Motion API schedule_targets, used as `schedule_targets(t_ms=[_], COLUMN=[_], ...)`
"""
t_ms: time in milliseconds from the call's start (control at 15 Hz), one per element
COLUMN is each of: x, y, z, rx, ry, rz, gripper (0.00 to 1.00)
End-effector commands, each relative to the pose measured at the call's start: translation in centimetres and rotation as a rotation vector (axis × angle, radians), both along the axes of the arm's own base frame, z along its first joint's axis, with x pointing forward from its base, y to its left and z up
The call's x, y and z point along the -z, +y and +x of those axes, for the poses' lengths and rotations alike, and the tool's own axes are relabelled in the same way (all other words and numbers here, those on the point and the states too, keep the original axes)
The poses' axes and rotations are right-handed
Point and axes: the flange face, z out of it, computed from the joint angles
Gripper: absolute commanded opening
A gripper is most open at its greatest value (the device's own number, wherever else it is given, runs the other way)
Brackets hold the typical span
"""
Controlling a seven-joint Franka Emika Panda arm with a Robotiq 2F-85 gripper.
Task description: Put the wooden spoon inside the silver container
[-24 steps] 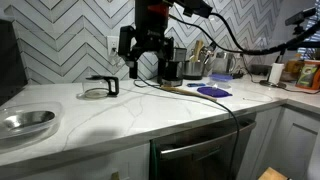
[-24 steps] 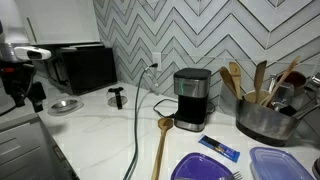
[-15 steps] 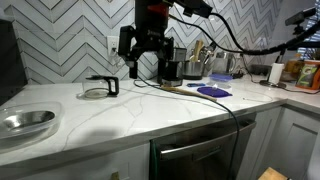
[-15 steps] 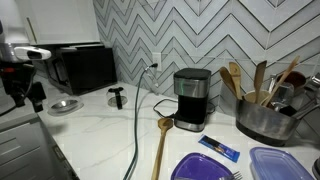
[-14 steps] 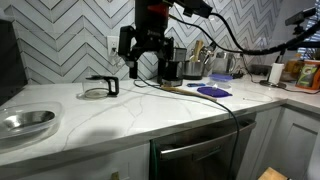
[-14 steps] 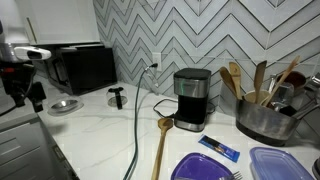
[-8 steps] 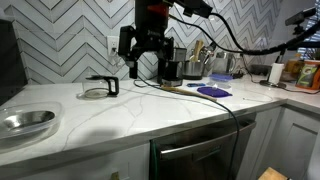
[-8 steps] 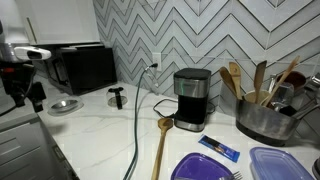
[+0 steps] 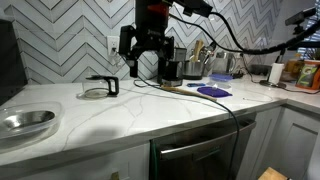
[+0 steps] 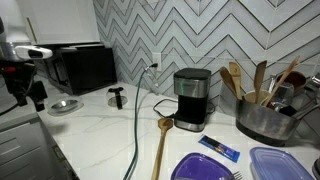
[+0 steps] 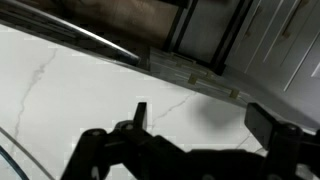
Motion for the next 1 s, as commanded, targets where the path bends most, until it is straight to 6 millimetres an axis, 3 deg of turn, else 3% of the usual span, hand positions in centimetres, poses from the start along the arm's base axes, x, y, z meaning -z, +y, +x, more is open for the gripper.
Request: schedule_targets(t_ms=[0,400,600,933], x=[-1.3,-2.8,-2.4,-0.3], y=[-2.3,-10.1,-13.2,-16.7], z=[3.3,8.9,11.9,15.8], rx=[0.119,0.364,0.47,0.53], ry=[-0.008,-0.038,-0.07,-0.114], rz=[-0.028,-0.111,-0.211,-0.338], gripper=[1.0,1.0,1.0,1.0])
